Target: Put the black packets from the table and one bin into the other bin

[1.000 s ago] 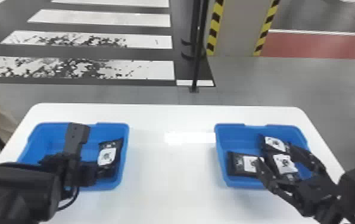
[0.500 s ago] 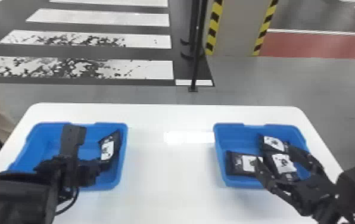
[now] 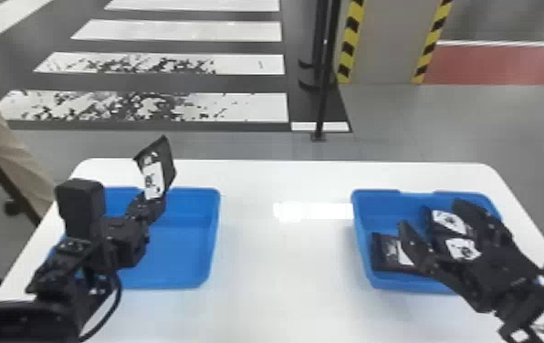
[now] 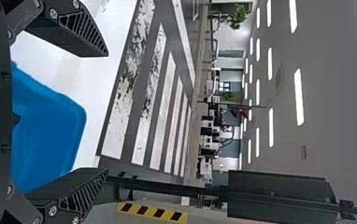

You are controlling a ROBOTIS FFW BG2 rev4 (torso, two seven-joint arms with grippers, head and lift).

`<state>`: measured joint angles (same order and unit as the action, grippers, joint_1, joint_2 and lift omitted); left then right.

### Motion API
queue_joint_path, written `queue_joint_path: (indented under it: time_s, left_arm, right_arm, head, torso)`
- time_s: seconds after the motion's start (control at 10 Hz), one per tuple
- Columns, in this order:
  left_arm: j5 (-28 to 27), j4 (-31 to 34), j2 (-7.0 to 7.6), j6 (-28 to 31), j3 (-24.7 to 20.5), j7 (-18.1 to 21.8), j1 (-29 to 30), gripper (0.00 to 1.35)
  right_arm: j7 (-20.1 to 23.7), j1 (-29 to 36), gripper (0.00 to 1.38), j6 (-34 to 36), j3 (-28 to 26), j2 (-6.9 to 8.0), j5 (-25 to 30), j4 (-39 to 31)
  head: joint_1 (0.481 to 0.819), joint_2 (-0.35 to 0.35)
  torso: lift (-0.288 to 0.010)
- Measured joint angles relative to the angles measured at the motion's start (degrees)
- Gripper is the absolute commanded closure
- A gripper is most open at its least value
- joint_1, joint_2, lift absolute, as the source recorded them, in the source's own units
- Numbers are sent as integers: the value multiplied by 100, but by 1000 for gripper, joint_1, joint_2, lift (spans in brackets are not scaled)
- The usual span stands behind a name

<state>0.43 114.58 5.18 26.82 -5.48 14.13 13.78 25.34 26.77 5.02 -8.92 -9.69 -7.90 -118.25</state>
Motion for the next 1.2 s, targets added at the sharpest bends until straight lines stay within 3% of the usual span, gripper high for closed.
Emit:
queue_joint_path:
  time_s: [0.2,0.4,0.7,0.9,1.2]
  left_arm:
    - [112,50,-53,-1386,186,-153,397,1208]
    - [139,0,-23,-2194,506,-329,606,1208]
    - [394,-216,139,-2950,1182,-467,666,1208]
    - [554,-318,290,-3469,1720,-541,562,1207]
    - [716,-340,452,-3777,2249,-618,465,1208]
  right_arm:
    - [42,-323,150,227,340,-80,-529,-191]
    - [77,-799,151,546,765,-169,-1050,-395]
    - [67,-1683,145,952,1553,-262,-1782,-527]
    - [20,-2193,147,1513,2008,-316,-1900,-474]
    - [10,-2823,151,1948,2461,-365,-1924,-123]
  head:
    - [695,38]
    - [695,56]
    - [684,87]
    - [669,89]
    - [667,84]
  torso:
    - [-110]
    - [-110]
    - [-110]
    - [-110]
    - [-110]
